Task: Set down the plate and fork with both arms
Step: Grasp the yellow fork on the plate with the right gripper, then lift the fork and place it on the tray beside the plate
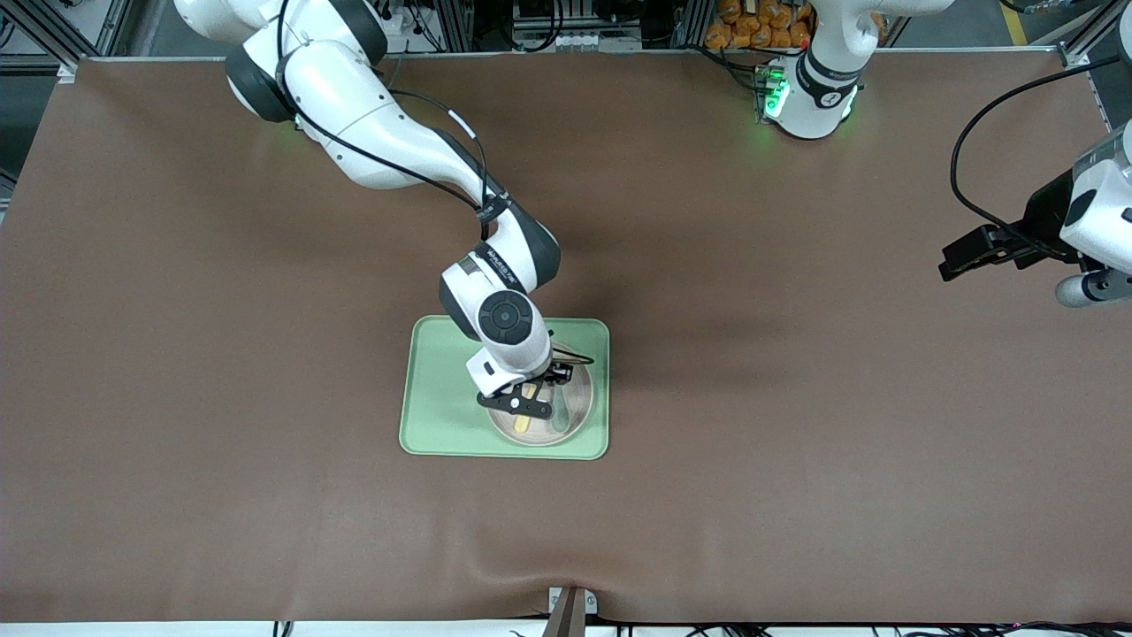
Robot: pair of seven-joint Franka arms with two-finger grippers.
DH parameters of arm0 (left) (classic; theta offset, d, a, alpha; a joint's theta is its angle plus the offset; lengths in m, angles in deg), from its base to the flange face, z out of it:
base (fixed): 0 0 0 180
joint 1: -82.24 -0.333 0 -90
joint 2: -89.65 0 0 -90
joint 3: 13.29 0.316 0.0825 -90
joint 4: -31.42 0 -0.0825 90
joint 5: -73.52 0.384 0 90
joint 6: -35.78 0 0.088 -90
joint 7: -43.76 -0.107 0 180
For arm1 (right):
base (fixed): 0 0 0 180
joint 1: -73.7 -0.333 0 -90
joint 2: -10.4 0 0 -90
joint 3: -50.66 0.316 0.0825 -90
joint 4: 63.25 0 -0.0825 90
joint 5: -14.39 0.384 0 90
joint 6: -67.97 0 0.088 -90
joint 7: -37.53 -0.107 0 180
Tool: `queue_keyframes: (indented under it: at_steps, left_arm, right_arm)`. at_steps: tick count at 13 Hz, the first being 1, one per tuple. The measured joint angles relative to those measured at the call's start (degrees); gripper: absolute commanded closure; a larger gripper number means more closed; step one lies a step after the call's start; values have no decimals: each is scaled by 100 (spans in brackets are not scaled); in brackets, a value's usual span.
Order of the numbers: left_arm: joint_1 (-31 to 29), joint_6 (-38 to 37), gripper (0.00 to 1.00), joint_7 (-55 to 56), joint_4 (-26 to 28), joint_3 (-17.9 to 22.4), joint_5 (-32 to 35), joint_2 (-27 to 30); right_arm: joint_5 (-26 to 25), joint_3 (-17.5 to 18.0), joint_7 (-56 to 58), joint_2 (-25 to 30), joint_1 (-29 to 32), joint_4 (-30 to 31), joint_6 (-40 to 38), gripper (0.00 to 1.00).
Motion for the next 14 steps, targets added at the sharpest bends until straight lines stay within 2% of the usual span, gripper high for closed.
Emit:
queue_keyframes:
  at_steps: [1,8,14]
  left_arm:
    - [-3,-3,0,0,0,0,0,2]
    - [-10,-9,0,-78,-16,0,94,34]
    - [-50,9,0,-443,-13,5,210,95]
  right_arm:
    - [-2,-2,-2,0,0,-1,-4,100]
    - [-58,-70,-22,1,22,-114,-123,100]
    - [-57,-57,88,194,444,-675,-1010,100]
